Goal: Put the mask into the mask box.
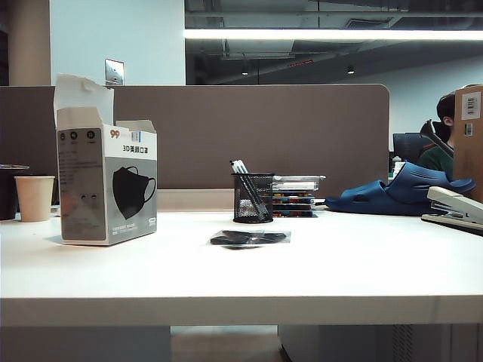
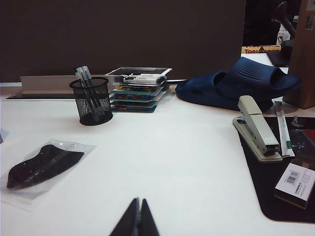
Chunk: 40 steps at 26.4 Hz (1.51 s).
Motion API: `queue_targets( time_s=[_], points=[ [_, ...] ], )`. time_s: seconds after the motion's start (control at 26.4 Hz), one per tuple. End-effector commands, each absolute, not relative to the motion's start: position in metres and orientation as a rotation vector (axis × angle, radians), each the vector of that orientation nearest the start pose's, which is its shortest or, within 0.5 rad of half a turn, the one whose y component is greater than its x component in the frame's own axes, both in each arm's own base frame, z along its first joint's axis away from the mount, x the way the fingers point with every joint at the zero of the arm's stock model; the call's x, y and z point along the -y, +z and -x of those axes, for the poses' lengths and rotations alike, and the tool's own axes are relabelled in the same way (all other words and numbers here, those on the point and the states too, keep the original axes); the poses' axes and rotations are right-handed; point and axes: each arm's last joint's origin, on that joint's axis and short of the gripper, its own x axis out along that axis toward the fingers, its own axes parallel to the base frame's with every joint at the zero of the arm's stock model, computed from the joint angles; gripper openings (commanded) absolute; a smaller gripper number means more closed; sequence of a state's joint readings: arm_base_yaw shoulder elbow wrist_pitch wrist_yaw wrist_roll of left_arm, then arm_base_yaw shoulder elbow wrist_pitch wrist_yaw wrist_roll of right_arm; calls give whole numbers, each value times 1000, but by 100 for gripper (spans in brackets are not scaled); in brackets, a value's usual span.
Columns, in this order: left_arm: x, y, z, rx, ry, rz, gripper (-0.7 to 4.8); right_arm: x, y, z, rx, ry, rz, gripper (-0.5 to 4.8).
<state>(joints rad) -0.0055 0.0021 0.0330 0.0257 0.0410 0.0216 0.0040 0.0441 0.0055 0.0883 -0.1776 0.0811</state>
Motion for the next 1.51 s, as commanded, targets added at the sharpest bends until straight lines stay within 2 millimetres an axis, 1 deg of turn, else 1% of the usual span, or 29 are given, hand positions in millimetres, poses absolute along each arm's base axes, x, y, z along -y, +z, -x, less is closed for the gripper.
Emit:
queue_targets(
  time_s=[0.04, 1.29, 1.48, 1.51],
  points=[
    [2, 178, -95, 71, -46, -19, -6, -6, 170, -100, 52, 184, -73, -9],
    [2, 180, -95, 80, -53, -20, -6, -6, 172, -99, 63, 190, -73, -9],
    [3, 189, -93, 112, -81, -22, -6, -6, 181, -98, 83, 190, -71, -9],
    [4, 197, -91, 131, -115, -25, -6, -6, 187, -96, 88, 190, -77, -9]
  ],
)
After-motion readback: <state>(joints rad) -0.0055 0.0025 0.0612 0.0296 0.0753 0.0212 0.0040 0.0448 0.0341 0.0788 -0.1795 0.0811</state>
